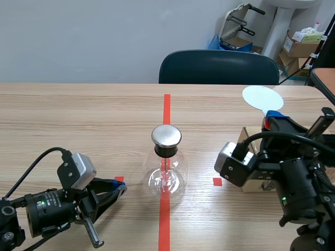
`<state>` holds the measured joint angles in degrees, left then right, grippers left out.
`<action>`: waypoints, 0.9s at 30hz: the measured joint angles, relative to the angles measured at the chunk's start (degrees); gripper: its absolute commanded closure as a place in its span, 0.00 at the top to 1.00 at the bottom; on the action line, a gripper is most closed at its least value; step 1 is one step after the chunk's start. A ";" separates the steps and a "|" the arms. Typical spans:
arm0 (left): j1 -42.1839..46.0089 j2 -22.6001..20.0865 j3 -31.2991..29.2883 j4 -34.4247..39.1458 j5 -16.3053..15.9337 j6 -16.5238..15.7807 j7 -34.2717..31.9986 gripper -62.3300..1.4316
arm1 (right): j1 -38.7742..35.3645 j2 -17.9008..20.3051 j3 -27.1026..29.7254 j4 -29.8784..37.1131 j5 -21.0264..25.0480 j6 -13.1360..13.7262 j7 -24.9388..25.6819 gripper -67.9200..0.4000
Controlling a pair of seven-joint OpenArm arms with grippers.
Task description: Do the electroscope experiment
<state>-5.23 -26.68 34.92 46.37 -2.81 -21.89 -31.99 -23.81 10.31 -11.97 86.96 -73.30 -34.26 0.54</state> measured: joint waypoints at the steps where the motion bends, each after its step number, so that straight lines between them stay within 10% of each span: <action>1: 0.00 0.00 0.00 0.00 0.00 0.00 0.00 0.07 | -0.42 0.02 0.98 0.00 0.66 -0.94 1.97 0.03; 16: 1.29 -0.44 -0.09 0.35 -2.16 0.20 -4.92 0.07 | -6.84 -4.70 19.41 -1.16 6.97 -5.20 25.99 0.03; 27: 9.38 -5.95 -0.09 3.67 -5.70 0.20 -21.57 0.07 | -3.50 -6.80 21.59 -12.24 4.76 -7.15 29.00 0.03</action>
<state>4.14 -32.62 34.83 50.04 -8.51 -21.69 -53.56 -27.31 3.51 9.63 74.72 -68.53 -41.41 29.54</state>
